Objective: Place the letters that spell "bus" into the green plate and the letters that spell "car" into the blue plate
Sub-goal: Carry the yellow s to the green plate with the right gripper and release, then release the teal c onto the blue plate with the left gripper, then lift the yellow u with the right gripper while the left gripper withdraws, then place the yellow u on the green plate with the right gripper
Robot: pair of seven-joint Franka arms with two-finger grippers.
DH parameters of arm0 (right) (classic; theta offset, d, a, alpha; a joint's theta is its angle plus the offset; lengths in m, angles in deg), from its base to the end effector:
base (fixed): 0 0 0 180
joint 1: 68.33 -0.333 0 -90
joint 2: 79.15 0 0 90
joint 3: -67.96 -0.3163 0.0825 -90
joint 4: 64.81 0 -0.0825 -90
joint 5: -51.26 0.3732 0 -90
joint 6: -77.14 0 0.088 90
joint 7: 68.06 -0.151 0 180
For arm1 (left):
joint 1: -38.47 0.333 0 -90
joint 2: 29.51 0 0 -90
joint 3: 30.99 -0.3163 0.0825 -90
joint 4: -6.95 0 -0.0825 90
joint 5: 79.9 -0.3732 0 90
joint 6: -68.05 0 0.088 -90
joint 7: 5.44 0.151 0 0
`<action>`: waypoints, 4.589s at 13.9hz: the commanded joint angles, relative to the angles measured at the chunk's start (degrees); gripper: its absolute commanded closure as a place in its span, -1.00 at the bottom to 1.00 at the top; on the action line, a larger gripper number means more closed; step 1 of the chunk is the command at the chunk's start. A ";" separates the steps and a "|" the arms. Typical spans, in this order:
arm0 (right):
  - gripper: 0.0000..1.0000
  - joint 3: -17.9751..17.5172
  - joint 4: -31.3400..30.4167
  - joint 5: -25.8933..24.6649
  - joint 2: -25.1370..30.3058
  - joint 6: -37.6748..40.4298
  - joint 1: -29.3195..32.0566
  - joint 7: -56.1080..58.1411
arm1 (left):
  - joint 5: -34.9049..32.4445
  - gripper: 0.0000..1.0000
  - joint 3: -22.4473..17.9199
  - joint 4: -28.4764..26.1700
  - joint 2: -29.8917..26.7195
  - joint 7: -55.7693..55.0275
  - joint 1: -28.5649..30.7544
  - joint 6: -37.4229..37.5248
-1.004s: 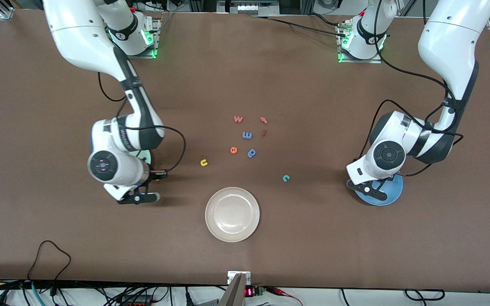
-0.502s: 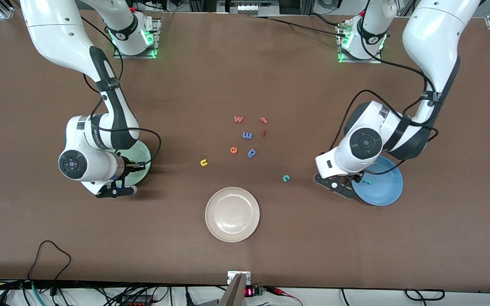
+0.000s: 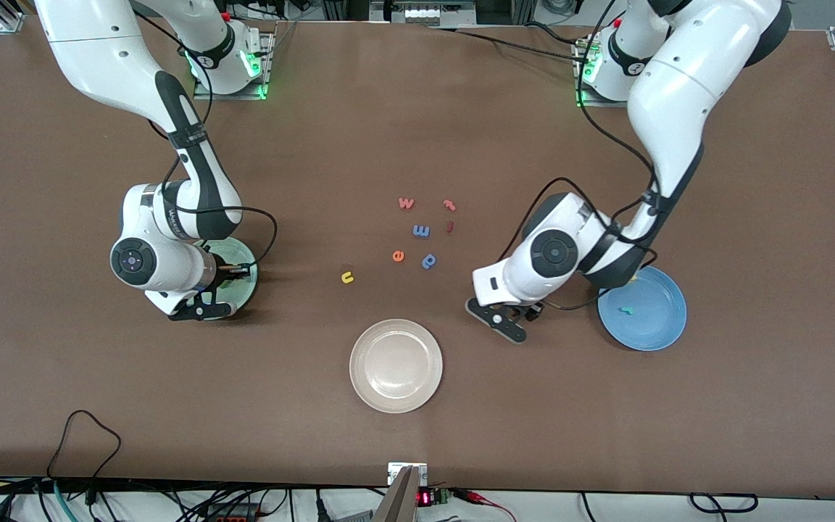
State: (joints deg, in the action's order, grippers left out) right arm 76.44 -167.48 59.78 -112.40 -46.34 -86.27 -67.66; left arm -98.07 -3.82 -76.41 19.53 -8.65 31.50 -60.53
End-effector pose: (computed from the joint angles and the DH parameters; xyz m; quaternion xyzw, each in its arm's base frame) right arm 0.6053 0.1148 0.1784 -0.9934 -0.0459 0.1047 0.0076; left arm 0.6289 -0.3410 0.1774 0.9558 -0.2890 -0.0001 0.0535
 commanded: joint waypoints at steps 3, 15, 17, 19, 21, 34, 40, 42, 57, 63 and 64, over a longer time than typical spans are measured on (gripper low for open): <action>-1.00 -0.92 0.98 0.01 3.01 0.52 -1.91 -3.22 | -5.20 -0.45 -1.59 1.62 3.68 1.01 -2.51 -1.67; -0.55 -1.00 9.33 0.53 -6.83 -3.25 -18.44 -20.09 | -9.42 0.77 -0.19 0.48 -4.37 1.27 3.97 13.50; -0.39 -1.00 9.51 1.32 -7.80 -3.43 -18.62 -20.97 | -9.42 0.77 -0.27 0.39 -7.46 1.97 7.57 19.05; -0.37 -1.00 10.21 1.59 -8.94 -4.83 -18.62 -21.06 | -9.42 0.76 -0.80 0.39 -8.09 8.35 11.27 21.79; -0.32 -1.00 10.30 1.59 -9.73 -6.32 -18.62 -21.06 | -9.60 0.76 -0.89 -0.13 -7.47 12.95 16.27 21.45; -0.31 -1.09 14.08 1.68 -12.19 -7.30 -20.02 -20.97 | -8.28 -1.00 4.82 0.64 -13.61 11.39 21.65 27.05; -0.14 -0.92 14.96 0.36 -13.34 -7.12 -20.30 -19.75 | 0.15 -1.00 7.37 9.32 -22.67 -2.24 21.65 46.62; -0.07 -0.92 15.05 0.45 -13.43 -7.30 -19.86 -19.39 | 1.99 -1.00 5.89 13.83 -24.51 -2.50 21.48 51.94; 0.79 2.32 15.40 0.01 -8.43 4.27 -18.98 -17.82 | 17.38 -1.00 -29.45 -17.98 -53.26 6.90 2.85 29.97; 0.74 14.10 11.37 -2.54 -5.35 12.66 -19.15 -3.95 | 17.21 -1.00 -29.01 -15.53 -53.26 6.89 2.67 32.08; 0.74 15.33 10.40 -2.45 -5.26 12.39 -19.06 -1.22 | 17.21 -1.00 -29.01 -14.65 -53.09 6.90 2.58 33.56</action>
State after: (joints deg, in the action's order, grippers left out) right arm 90.14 -153.54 58.02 -119.39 -33.58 -105.03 -73.46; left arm -81.87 -32.46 -93.04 -33.20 -3.12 34.64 -29.78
